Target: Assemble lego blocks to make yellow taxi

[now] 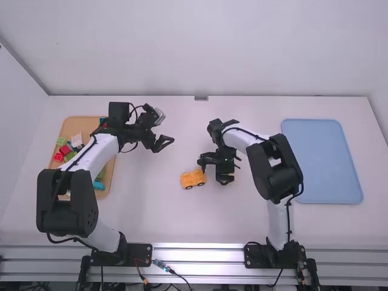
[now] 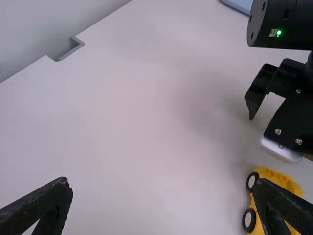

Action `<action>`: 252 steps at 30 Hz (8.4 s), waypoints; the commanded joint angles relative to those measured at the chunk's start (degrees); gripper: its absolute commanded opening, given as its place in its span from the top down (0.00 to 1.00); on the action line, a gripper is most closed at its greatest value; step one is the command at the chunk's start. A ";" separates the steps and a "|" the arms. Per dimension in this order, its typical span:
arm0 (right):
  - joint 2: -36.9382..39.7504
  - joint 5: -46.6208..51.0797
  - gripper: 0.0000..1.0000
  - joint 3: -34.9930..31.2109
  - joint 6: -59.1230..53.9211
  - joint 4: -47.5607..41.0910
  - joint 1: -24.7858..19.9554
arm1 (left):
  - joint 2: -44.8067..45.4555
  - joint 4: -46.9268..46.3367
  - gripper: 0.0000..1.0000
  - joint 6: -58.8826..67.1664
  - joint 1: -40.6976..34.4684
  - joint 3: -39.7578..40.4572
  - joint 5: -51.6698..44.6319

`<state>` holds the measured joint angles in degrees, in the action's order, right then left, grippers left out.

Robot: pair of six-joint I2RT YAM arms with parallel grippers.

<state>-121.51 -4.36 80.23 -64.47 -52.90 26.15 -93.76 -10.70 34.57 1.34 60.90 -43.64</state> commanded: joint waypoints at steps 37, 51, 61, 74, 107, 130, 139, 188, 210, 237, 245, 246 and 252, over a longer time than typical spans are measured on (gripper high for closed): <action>15.49 -2.25 0.01 -18.40 -6.54 15.26 -3.13 | -0.57 -0.07 0.01 3.95 0.20 0.92 1.09; 15.47 -4.94 0.01 -21.33 -4.55 20.06 -3.08 | -0.57 -0.35 0.01 3.93 0.17 0.92 1.09; 15.47 -8.00 0.01 -23.21 -6.08 22.62 -3.72 | -0.57 -1.07 0.01 3.95 0.55 0.92 1.25; 15.47 -6.56 0.00 -24.74 -2.58 26.18 -3.76 | -0.57 -0.90 0.01 3.97 0.59 0.92 1.09; 12.28 -3.08 0.30 -22.97 -0.24 23.91 -2.91 | -0.57 -1.29 0.01 3.95 0.61 0.92 1.22; 12.26 -8.46 0.87 -21.31 7.28 22.88 -2.43 | -0.57 -1.05 0.01 3.95 0.22 0.92 1.05; 12.33 -4.22 0.96 -21.11 39.74 27.74 -2.34 | -0.57 -0.28 0.01 3.93 0.22 0.92 1.22; 12.43 -0.07 1.00 -20.50 158.99 23.54 -4.28 | -0.57 2.36 0.01 3.53 0.50 0.92 1.09; 12.50 -6.34 0.82 -20.50 74.66 32.06 -4.09 | -0.57 2.58 0.01 3.53 0.52 0.92 1.11; 12.50 2.40 1.00 -20.50 1.99 22.62 0.92 | -0.60 1.99 0.01 4.14 0.55 0.90 1.09; 12.50 2.29 0.73 -20.50 -0.87 24.41 0.50 | -0.60 0.85 0.01 4.76 0.55 0.90 1.07; 12.48 2.32 0.65 -20.48 -0.96 24.92 0.13 | -0.60 0.52 0.01 5.56 0.55 0.90 1.07; 12.65 2.51 0.23 -20.44 -0.92 25.49 0.13 | -0.60 0.44 0.01 5.70 0.55 0.59 1.07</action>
<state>-108.31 -1.87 59.35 -64.97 -27.11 26.35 -93.76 -10.07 39.09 1.34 60.90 -41.67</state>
